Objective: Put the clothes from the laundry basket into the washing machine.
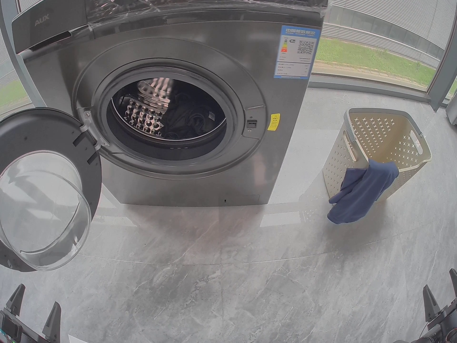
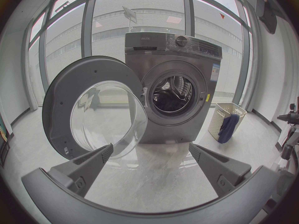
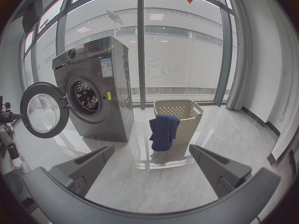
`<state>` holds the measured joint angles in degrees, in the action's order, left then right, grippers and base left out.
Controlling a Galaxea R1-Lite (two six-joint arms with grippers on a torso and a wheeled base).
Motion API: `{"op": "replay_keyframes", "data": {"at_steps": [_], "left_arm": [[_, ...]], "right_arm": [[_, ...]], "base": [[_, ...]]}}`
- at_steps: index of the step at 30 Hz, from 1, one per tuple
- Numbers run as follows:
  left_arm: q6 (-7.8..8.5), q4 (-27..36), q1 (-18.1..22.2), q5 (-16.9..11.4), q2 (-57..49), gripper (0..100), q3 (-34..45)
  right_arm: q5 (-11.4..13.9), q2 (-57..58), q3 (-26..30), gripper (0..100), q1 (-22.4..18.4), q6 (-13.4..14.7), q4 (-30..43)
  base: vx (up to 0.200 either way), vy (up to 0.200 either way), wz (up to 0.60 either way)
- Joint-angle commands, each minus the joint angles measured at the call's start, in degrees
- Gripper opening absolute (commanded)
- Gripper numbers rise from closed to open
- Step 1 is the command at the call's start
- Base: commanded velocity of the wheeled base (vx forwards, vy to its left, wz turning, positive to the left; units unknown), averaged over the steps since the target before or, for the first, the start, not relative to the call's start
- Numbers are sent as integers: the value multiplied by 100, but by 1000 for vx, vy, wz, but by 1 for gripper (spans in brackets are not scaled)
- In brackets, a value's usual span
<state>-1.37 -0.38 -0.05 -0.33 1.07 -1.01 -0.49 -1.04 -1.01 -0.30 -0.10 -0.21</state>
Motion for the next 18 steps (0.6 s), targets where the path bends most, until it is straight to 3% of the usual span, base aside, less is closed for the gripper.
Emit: {"op": "replay_keyframes", "data": {"at_steps": [1, 18], "left_arm": [[128, 178, -39, -46, -107, 100, 57], [40, 170, -30, -46, -107, 100, 66]], "right_arm": [[58, 95, 101, 100, -49, -87, 3], [66, 104, 101, 100, -31, -52, 21]], "base": [[0, -200, 0], [0, -200, 0]]}}
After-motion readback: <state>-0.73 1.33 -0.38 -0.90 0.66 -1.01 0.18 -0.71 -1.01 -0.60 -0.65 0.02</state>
